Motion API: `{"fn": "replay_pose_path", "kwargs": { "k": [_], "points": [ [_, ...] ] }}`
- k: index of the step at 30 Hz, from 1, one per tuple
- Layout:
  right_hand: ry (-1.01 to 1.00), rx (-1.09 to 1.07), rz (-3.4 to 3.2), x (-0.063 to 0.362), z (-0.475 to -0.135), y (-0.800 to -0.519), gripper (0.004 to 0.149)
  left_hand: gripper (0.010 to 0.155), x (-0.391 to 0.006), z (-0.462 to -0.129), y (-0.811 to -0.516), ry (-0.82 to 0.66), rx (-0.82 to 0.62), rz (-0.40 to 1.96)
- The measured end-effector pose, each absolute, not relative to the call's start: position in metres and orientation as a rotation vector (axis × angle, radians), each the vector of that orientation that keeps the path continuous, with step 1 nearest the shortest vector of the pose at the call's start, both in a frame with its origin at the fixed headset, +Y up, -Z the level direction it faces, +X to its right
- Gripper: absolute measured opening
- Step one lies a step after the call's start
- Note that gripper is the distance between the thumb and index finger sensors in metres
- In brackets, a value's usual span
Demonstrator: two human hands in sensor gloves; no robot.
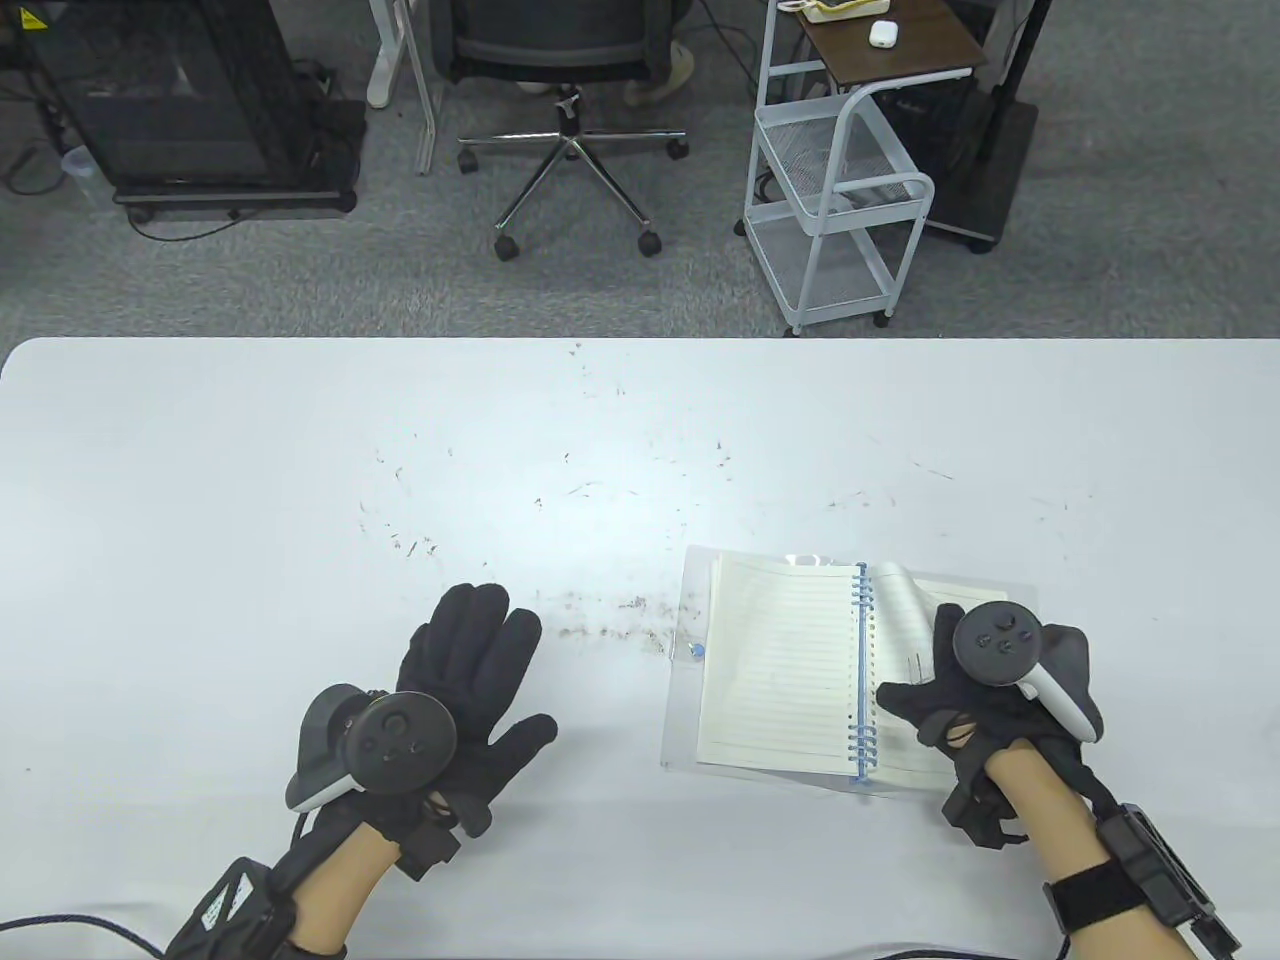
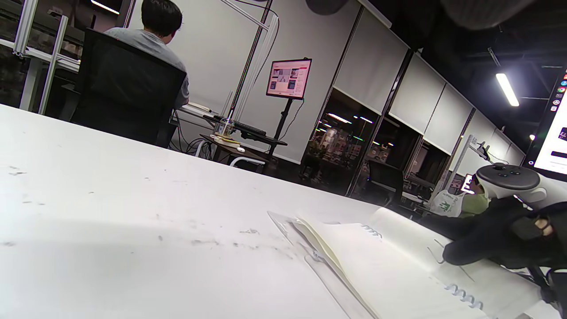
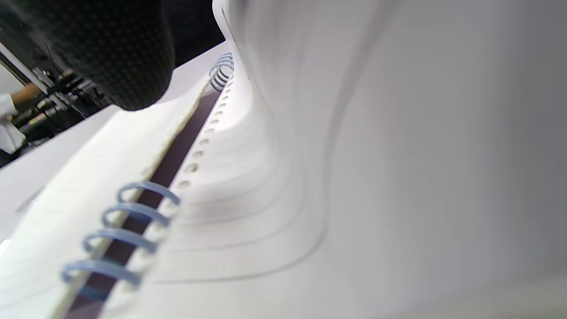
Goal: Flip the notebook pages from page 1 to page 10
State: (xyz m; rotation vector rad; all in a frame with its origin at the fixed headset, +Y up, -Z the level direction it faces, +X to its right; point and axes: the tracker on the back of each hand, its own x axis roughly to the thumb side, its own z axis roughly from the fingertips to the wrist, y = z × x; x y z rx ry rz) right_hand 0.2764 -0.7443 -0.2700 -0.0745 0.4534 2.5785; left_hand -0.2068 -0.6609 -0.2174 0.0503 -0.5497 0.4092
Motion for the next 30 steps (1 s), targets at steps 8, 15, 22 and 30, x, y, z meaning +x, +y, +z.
{"fn": "replay_pose_path", "kwargs": {
  "k": [8, 15, 22, 30],
  "points": [
    [0.295, -0.197, 2.409, 0.302, -0.265, -0.723, 0.098, 0.085, -0.207, -0.218, -0.661, -0.547, 0.049, 0.410],
    [0.084, -0.372, 2.174, 0.334, -0.256, -0.705, 0.093, 0.085, -0.208, -0.218, -0.660, -0.544, 0.052, 0.413],
    [0.113, -0.353, 2.035, 0.337, -0.253, -0.704, 0.079, 0.085, -0.209, -0.218, -0.660, -0.542, 0.054, 0.416],
    [0.138, -0.249, 2.035, 0.313, -0.260, -0.697, 0.066, 0.085, -0.210, -0.218, -0.659, -0.541, 0.060, 0.419]
  ]
}}
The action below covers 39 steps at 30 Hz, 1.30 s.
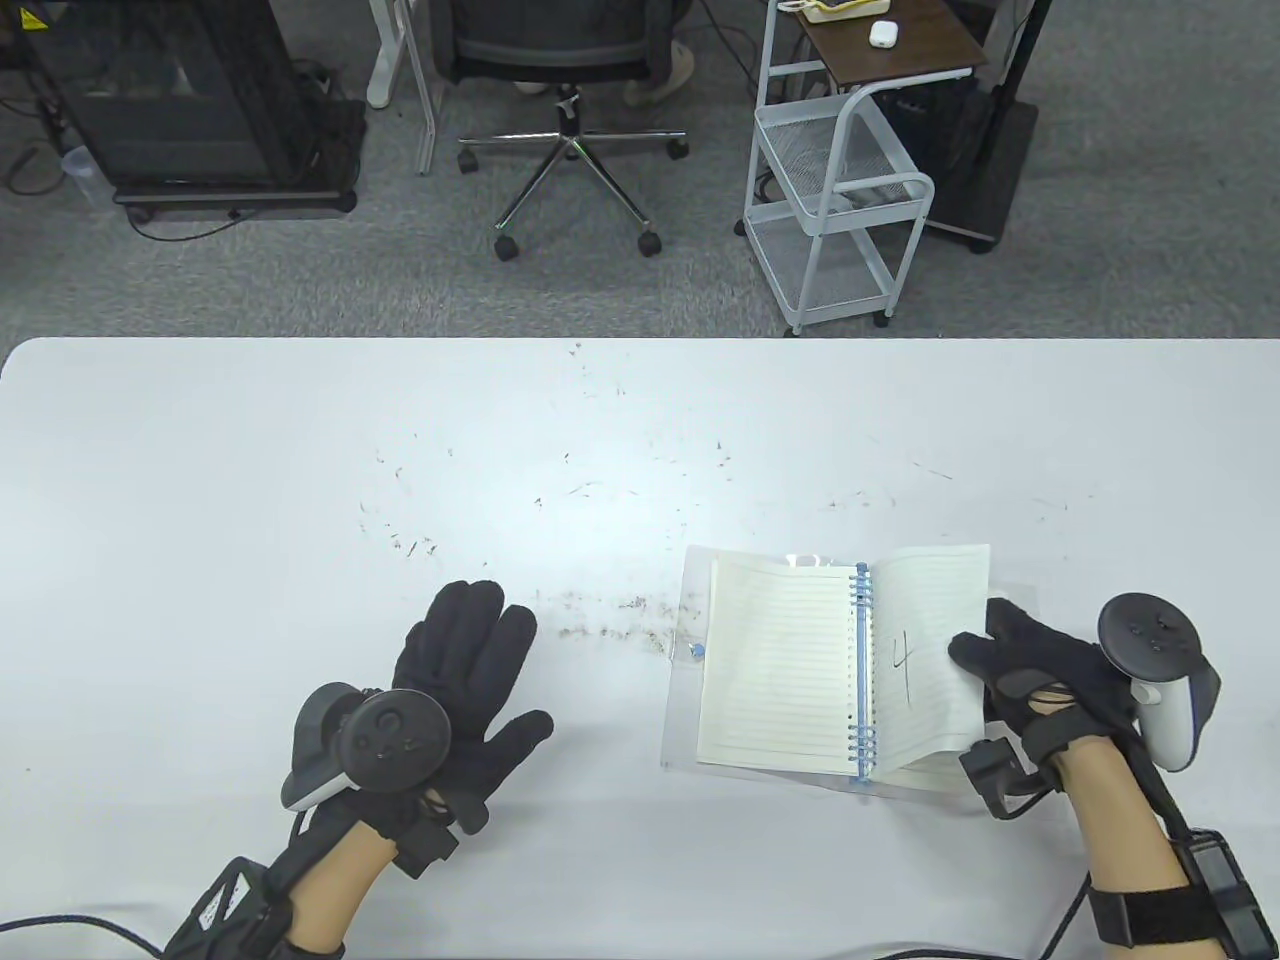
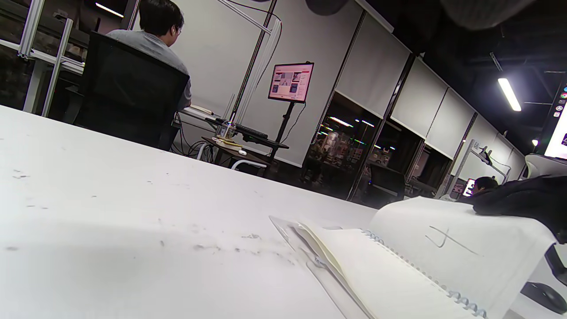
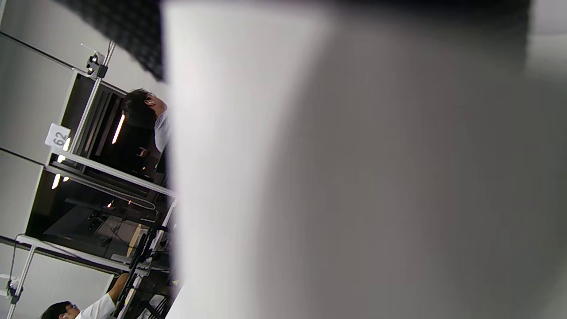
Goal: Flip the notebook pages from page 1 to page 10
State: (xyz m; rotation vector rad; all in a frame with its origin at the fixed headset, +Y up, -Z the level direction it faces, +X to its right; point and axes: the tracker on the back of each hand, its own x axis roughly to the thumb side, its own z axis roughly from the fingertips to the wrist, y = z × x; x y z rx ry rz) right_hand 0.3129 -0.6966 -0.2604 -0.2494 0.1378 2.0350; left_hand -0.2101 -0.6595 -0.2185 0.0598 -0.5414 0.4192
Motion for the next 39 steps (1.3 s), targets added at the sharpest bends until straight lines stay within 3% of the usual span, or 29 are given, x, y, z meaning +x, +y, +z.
{"fn": "replay_pose_path", "kwargs": {
  "k": [13, 27, 39],
  "points": [
    [0.208, -0.067, 2.123, 0.243, -0.286, -0.692, 0.064, 0.085, -0.211, -0.217, -0.658, -0.556, 0.071, 0.424],
    [0.385, 0.013, 2.345, 0.166, -0.316, -0.730, 0.062, 0.085, -0.211, -0.216, -0.658, -0.570, 0.077, 0.424],
    [0.461, 0.065, 2.446, 0.146, -0.317, -0.751, 0.065, 0.085, -0.211, -0.215, -0.658, -0.573, 0.075, 0.419]
  ]
}}
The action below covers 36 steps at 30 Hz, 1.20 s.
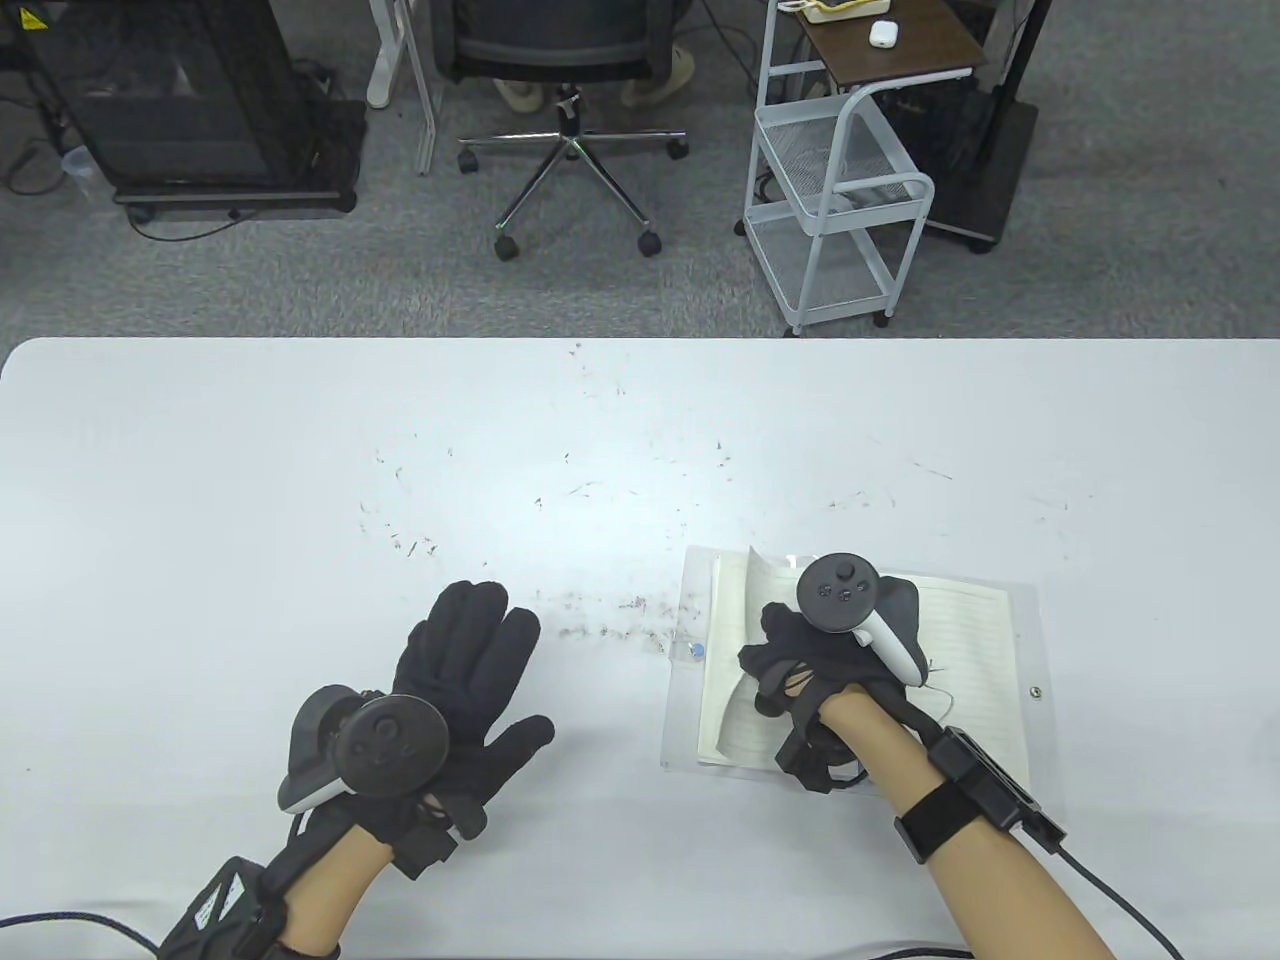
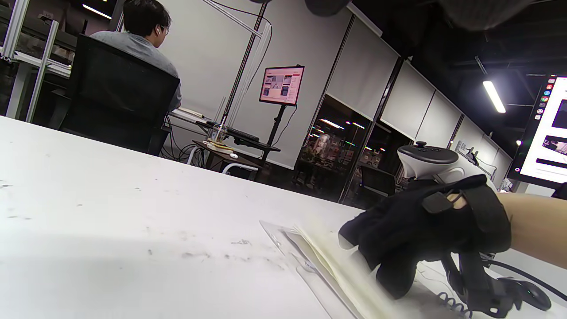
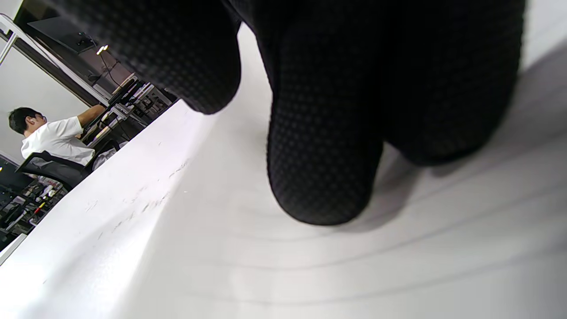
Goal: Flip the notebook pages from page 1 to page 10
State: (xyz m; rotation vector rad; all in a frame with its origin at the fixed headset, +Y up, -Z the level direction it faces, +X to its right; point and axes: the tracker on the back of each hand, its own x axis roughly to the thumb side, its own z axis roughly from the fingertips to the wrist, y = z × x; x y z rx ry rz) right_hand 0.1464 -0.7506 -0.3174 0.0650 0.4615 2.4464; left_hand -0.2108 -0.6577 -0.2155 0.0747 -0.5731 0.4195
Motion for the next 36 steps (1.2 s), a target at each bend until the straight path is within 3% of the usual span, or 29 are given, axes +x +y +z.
{"fn": "replay_pose_path", "kwargs": {
  "k": [9, 14, 20, 24, 30, 36],
  "points": [
    [0.429, 0.053, 2.382, 0.162, -0.313, -0.742, 0.068, 0.085, -0.210, -0.216, -0.658, -0.567, 0.063, 0.416],
    [0.317, 0.006, 2.379, 0.205, -0.306, -0.721, 0.072, 0.085, -0.210, -0.216, -0.658, -0.567, 0.064, 0.416],
    [0.242, -0.056, 2.433, 0.260, -0.293, -0.722, 0.086, 0.085, -0.208, -0.216, -0.659, -0.569, 0.056, 0.411],
    [0.335, -0.112, 2.580, 0.284, -0.290, -0.737, 0.096, 0.085, -0.208, -0.216, -0.659, -0.563, 0.057, 0.413],
    [0.698, -0.154, 2.718, 0.297, -0.286, -0.773, 0.113, 0.085, -0.207, -0.216, -0.660, -0.560, 0.047, 0.410],
    [0.700, -0.174, 2.736, 0.294, -0.285, -0.781, 0.117, 0.085, -0.206, -0.216, -0.661, -0.563, 0.041, 0.407]
  ]
}}
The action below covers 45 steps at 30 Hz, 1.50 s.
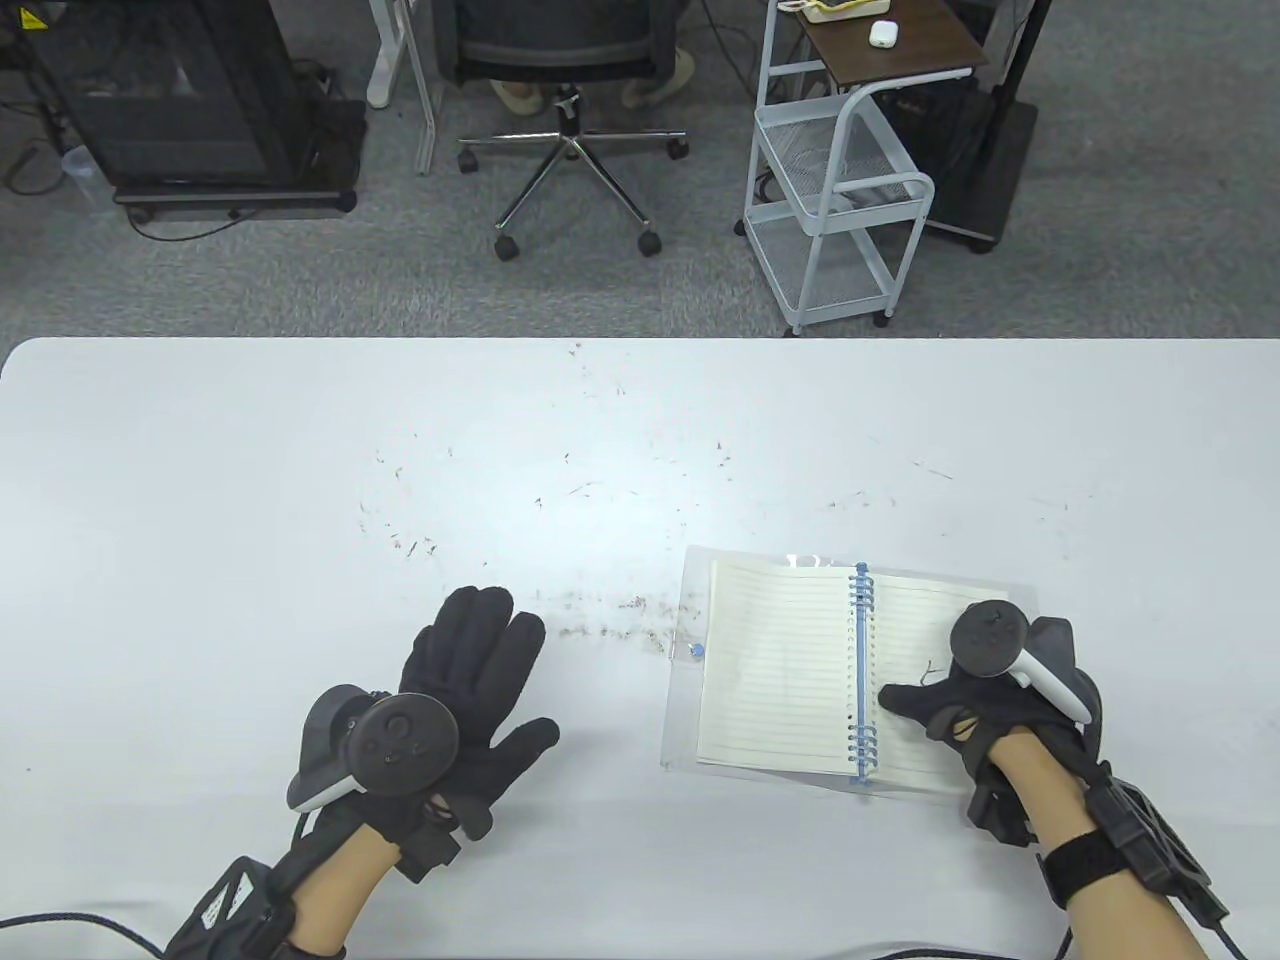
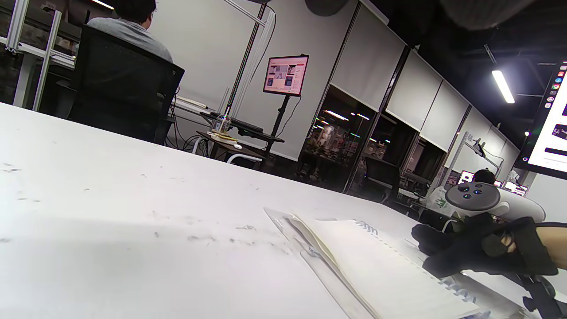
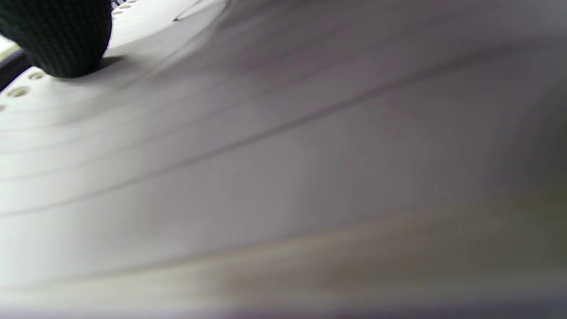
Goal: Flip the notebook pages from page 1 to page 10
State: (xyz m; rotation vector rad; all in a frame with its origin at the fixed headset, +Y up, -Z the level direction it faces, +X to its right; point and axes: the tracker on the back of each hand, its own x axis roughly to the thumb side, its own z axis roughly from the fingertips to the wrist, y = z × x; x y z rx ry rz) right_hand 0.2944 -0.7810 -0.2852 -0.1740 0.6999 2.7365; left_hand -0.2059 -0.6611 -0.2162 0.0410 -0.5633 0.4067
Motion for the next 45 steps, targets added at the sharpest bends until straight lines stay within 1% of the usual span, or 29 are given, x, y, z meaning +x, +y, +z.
{"fn": "replay_pose_path", "kwargs": {
  "k": [3, 8, 11, 17, 22, 27, 34, 37, 41, 45],
  "points": [
    [0.660, -0.185, 2.731, 0.291, -0.283, -0.780, 0.115, 0.085, -0.205, -0.217, -0.662, -0.560, 0.034, 0.406],
    [0.506, -0.122, 2.735, 0.284, -0.283, -0.772, 0.111, 0.085, -0.205, -0.216, -0.662, -0.557, 0.028, 0.406],
    [0.435, -0.102, 2.721, 0.283, -0.282, -0.765, 0.105, 0.085, -0.205, -0.216, -0.661, -0.556, 0.033, 0.401],
    [0.379, -0.072, 2.566, 0.281, -0.280, -0.750, 0.093, 0.085, -0.205, -0.217, -0.661, -0.552, 0.040, 0.403],
    [0.381, -0.061, 2.463, 0.281, -0.276, -0.743, 0.093, 0.085, -0.205, -0.217, -0.662, -0.550, 0.035, 0.401],
    [0.311, -0.147, 2.304, 0.292, -0.271, -0.730, 0.092, 0.085, -0.206, -0.217, -0.661, -0.548, 0.036, 0.402],
    [0.109, -0.261, 2.065, 0.319, -0.266, -0.711, 0.088, 0.085, -0.206, -0.217, -0.661, -0.545, 0.037, 0.402],
    [0.068, -0.292, 2.008, 0.324, -0.263, -0.707, 0.088, 0.085, -0.207, -0.218, -0.661, -0.543, 0.037, 0.402],
    [0.072, -0.329, 1.938, 0.327, -0.262, -0.708, 0.083, 0.085, -0.207, -0.218, -0.661, -0.540, 0.038, 0.404],
    [0.135, -0.300, 1.887, 0.325, -0.260, -0.709, 0.073, 0.085, -0.207, -0.218, -0.662, -0.539, 0.034, 0.403]
  ]
}}
